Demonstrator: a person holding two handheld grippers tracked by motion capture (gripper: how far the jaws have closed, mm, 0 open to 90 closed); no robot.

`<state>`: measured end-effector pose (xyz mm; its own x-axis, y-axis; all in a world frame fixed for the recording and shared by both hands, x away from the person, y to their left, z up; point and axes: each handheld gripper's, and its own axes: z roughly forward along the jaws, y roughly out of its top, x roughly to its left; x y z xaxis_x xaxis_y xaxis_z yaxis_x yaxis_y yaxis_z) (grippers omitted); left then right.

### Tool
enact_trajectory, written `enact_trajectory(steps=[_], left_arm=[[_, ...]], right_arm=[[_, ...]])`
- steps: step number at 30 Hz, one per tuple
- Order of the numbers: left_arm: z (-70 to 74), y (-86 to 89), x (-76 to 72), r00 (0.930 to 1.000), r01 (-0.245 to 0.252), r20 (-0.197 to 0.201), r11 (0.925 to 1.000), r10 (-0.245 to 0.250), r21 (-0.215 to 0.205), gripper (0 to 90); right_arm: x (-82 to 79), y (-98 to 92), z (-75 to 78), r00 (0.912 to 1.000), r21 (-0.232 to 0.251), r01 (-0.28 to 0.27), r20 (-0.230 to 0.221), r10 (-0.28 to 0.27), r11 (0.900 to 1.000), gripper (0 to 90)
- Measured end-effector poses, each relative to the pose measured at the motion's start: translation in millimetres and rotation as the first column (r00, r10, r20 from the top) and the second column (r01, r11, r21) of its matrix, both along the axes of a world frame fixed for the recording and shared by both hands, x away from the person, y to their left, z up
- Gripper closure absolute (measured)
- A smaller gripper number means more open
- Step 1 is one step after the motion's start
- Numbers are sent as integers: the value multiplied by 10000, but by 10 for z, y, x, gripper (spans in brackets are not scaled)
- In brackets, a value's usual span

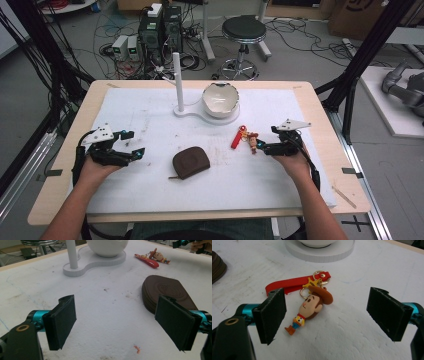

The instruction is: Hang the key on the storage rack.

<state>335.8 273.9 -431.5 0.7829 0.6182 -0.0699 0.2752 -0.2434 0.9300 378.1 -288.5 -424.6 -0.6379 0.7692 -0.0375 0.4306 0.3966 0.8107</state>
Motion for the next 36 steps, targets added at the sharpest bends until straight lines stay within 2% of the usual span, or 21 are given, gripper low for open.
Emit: enact_trajectory(steps=[7,13,19,24,28,30,31,36], left_arm=[[-11,16,-36,10000,-55,-54,10000,55,17,173],[-24,23,-51,9999,-28,-126,10000,29,91,173],[-31,16,-49,9999,-26,-156,9999,28,134,173],[-52,0,-38,9996,-30,-289,9989,44,465,173],[-42,-7,-44,9997,-18,-245,9991,29,422,173],[-44,-6,-43,9997,-7,-261,9990,19,451,173],[-46,-6,-43,9996,-20,-270,9990,32,452,173],[-43,-12,-49,9997,15,-254,9991,-4,427,173]], right_arm=[[126,181,-77,9992,-483,-311,-261,299,9983,161],[209,259,-150,9984,-825,-287,-506,246,9962,161],[251,282,-223,9961,-1122,-219,-879,120,9934,161],[280,301,-253,9956,-1264,-196,-938,77,9918,161],[303,318,-299,9931,-1488,-243,-1167,68,9886,163],[308,308,-301,9908,-1337,-313,-1346,132,9905,229],[310,299,-298,9900,-1238,-534,-1363,363,9909,276],[296,300,-283,9871,-1149,-783,-1478,609,9903,384]])
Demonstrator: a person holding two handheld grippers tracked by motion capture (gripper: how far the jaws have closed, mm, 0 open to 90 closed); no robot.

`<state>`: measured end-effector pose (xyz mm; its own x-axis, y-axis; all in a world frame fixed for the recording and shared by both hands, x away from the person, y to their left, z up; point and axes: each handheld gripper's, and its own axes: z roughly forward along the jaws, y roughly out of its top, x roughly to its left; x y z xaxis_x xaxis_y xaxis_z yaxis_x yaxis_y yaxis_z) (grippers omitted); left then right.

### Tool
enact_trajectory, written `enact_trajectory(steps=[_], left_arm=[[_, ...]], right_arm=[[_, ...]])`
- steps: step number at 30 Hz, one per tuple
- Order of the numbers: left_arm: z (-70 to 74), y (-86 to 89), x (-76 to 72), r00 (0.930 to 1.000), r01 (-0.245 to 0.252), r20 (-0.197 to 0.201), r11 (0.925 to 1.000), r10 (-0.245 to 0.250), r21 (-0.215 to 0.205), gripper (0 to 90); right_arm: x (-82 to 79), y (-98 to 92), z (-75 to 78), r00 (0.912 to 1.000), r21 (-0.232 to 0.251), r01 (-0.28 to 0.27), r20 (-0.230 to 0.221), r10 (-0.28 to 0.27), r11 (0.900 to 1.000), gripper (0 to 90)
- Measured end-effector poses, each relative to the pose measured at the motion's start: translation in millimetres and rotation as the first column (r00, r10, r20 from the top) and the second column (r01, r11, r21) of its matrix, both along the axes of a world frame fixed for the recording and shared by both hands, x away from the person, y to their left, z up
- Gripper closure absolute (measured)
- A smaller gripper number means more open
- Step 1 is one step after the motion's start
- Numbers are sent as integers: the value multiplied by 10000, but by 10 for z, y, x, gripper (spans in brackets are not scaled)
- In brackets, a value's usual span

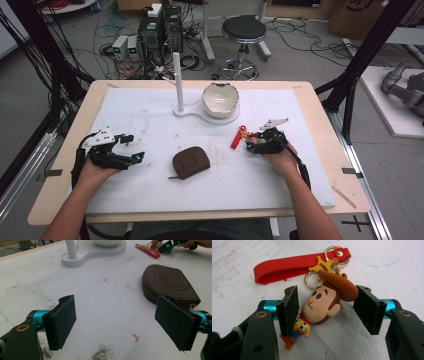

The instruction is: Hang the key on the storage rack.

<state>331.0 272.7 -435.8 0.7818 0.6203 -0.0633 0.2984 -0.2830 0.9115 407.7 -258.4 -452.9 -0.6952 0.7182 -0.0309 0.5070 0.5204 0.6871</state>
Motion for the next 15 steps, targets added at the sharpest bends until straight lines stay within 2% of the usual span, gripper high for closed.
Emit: enact_trajectory(steps=[3,11,15], left_arm=[[2,-1,-1,10000,35,9,10000,-35,25,173],[4,-4,-2,10000,60,12,10000,-60,57,173],[10,-2,-5,10000,66,52,10000,-66,46,173]], right_arm=[[2,-16,3,10000,82,84,3,-84,9999,454],[8,-26,3,9999,139,148,-58,-147,9998,477],[0,-14,15,9999,18,141,-9,-141,9999,487]])
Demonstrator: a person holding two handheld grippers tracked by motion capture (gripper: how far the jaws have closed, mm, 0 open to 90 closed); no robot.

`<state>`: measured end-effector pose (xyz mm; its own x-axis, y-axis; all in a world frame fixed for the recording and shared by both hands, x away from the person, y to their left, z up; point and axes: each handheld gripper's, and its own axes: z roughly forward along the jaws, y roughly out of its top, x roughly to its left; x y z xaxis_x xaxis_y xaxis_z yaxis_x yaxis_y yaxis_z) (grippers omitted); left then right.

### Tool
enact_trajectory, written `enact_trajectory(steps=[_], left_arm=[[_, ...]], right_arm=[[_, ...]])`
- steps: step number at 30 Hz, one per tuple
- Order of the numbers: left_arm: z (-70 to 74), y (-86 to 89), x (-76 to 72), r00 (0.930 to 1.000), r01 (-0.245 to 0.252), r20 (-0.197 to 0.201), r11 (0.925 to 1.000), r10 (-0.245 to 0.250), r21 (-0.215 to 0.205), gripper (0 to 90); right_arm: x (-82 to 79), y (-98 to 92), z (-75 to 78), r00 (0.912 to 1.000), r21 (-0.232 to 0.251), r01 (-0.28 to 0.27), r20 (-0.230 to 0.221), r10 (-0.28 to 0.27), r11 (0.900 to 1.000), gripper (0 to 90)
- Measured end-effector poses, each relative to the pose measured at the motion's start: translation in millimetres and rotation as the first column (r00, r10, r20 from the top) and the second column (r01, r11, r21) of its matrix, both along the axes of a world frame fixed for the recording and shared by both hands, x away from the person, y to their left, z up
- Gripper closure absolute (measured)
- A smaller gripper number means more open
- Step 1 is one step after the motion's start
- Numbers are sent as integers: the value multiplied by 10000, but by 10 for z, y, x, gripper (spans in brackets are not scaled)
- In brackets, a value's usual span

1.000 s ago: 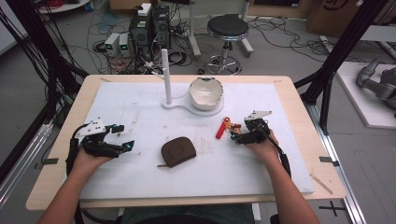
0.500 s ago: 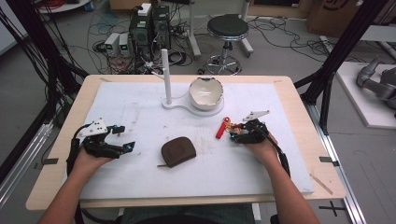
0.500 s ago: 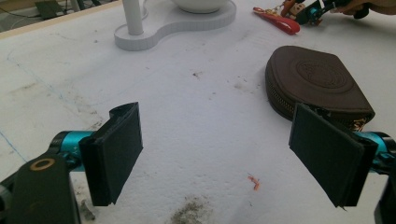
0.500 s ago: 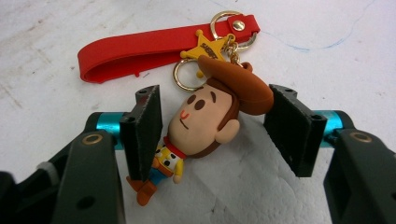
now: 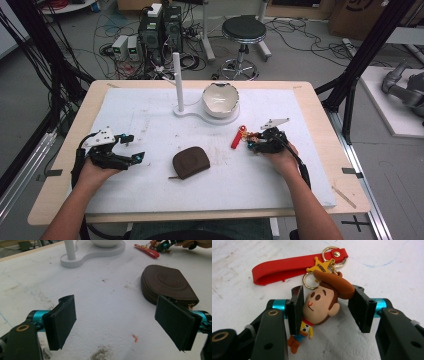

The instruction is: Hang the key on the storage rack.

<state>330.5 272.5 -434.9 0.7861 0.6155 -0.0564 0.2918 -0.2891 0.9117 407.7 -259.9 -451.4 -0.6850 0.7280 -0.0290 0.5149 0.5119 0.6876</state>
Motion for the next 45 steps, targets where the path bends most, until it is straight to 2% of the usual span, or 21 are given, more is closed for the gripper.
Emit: enact_trajectory(steps=[5,9,10,14,18,23,33,41,45], left_arm=[[2,9,4,10000,7,16,10000,-7,-16,173],[1,14,8,10000,-26,22,10000,27,-50,173],[1,16,9,10000,-25,24,10000,25,-53,173],[6,18,6,10000,-57,31,10000,57,-79,173],[9,19,5,9999,-85,55,9999,86,-83,173],[15,18,5,9999,-93,74,9999,94,-101,173],[26,6,13,9999,-76,111,9998,78,-174,173],[31,9,13,9999,-90,138,9997,92,-205,173],[33,10,13,9999,-94,142,9997,97,-209,173]], right_arm=[[-20,-4,31,9999,-230,62,162,-58,9997,493],[-41,-54,95,9989,214,199,412,-208,9996,494],[-48,-67,114,9988,451,230,423,-249,9987,494],[-77,-89,183,9977,812,232,609,-282,9964,493],[-112,-79,295,9959,1080,76,887,-173,9941,493],[-164,-4,426,9921,1160,-283,1247,137,9928,493],[-189,78,739,9795,1604,-682,1981,356,9847,493],[-176,148,924,9708,1543,-919,2338,540,9837,493],[-175,188,1043,9632,1504,-1127,2595,708,9822,493]])
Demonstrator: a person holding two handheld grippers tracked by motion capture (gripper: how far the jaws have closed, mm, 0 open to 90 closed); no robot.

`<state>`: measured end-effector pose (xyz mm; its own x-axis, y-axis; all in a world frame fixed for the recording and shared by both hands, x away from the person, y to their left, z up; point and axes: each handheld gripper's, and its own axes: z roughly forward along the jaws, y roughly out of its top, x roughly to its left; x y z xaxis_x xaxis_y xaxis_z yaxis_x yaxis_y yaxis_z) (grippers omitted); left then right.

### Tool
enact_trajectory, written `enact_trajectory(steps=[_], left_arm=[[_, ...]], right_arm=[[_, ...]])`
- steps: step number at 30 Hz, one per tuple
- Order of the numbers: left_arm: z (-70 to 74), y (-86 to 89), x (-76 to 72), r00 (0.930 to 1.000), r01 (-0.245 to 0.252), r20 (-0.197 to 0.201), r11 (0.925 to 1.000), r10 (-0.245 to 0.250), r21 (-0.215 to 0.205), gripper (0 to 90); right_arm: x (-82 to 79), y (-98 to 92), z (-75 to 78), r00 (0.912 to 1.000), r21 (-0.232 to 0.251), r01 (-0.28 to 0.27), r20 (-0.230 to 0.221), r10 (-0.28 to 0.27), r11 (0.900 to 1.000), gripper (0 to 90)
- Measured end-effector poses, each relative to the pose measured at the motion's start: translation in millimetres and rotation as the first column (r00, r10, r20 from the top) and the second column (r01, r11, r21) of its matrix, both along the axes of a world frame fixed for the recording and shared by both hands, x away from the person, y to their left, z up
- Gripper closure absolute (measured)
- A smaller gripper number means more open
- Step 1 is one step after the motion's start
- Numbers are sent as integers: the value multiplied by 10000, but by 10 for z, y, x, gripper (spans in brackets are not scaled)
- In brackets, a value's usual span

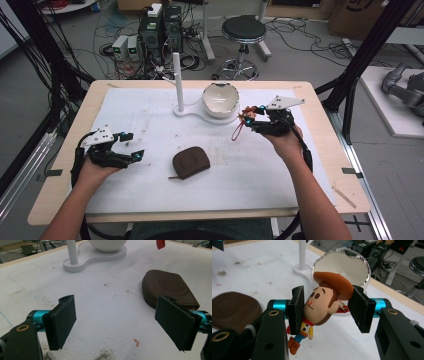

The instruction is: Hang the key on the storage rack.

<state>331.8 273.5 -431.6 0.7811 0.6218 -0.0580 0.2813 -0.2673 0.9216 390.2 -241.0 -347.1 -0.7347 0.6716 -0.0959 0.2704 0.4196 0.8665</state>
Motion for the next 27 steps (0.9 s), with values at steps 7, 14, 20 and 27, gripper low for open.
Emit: enact_trajectory(steps=[7,14,20,27], left_arm=[[7,1,-3,10000,-9,43,10000,9,-10,173],[12,5,-3,10000,0,52,10000,1,-38,173],[11,1,-3,10000,-7,65,10000,7,-73,173],[19,0,-9,9999,63,120,10000,-62,-49,173]], right_arm=[[2,118,270,9982,-97,-364,470,368,9993,493],[15,257,433,9956,-282,-626,681,644,9976,493],[48,383,521,9922,-453,-871,857,908,9952,493],[92,500,585,9891,-623,-1066,952,1122,9924,493]])
